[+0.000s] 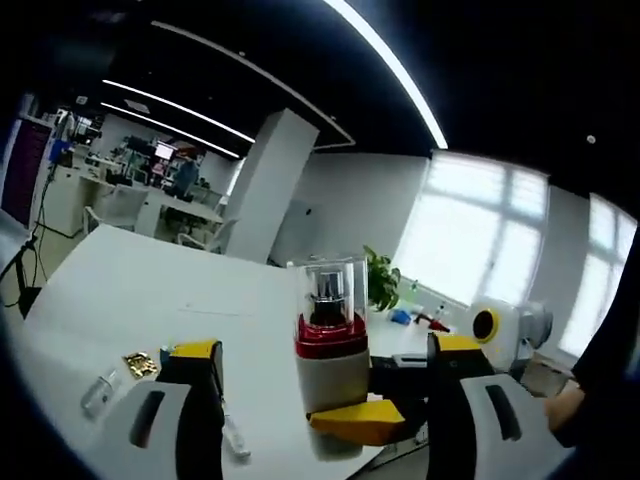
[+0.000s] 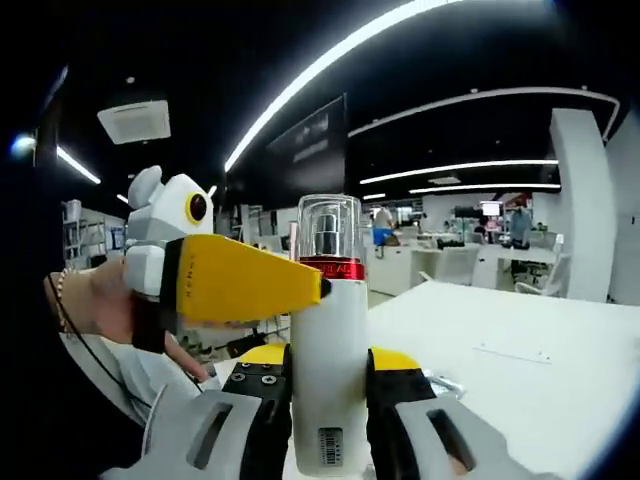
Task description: Arrange the skincare products in the storage area until every visible bottle or jar stands upright without overlapping.
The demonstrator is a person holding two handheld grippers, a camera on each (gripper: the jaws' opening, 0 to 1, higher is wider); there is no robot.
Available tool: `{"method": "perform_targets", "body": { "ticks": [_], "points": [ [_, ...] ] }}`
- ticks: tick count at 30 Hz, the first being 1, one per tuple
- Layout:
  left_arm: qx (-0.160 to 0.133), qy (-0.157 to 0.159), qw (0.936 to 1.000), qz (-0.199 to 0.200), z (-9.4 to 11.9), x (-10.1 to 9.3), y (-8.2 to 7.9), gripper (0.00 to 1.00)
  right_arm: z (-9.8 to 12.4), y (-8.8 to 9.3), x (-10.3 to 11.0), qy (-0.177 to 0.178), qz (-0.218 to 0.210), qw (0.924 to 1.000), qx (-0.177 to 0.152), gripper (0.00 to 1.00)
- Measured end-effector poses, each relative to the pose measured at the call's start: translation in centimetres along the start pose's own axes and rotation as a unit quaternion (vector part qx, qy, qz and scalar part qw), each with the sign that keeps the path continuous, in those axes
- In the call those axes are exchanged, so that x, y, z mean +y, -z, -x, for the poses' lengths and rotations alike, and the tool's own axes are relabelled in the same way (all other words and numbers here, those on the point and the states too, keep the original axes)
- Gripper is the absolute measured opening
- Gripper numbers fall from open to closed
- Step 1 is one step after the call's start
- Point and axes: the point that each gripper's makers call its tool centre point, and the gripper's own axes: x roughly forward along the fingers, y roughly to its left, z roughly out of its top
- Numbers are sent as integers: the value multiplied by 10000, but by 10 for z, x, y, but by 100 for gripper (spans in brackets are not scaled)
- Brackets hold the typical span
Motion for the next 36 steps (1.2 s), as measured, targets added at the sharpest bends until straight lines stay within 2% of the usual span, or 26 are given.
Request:
{"method": "perform_targets", "body": {
  "ticks": [3,9,15,20,23,28,30,31,33,35,36],
  "points": [
    [193,-54,9997,-101,-3,-1,6,62,1,-2,1,51,41,10000,-15,19],
    [-11,-39,10000,-38,-7,-5,2,51,1,-5,5,141,186,9997,-1,19],
    [-111,-94,9997,-212,-8,-7,3,33,3,-6,8,115,179,9998,35,19],
    [-113,-292,9991,-289,-9,-10,6,28,6,-5,5,174,242,9995,98,19],
    [-86,-185,9997,-142,-9,-12,7,27,6,-5,5,207,232,9994,143,19],
    [-56,-60,9998,-188,-8,-14,5,26,7,-8,6,263,124,9995,136,19],
    [-53,-34,10000,47,-7,-15,4,25,8,-11,8,252,70,9996,142,19],
    [-55,-22,9997,250,-5,-15,3,25,8,-12,8,229,66,9996,151,20],
    [-16,103,9996,268,-4,-15,2,25,9,-13,11,104,156,9997,159,20],
    [-21,219,9988,429,-1,-15,0,25,9,-15,14,-59,24,9999,98,20],
    [6,327,9984,465,2,-15,-1,25,10,-16,19,-308,2,9995,33,20]
  ]
}}
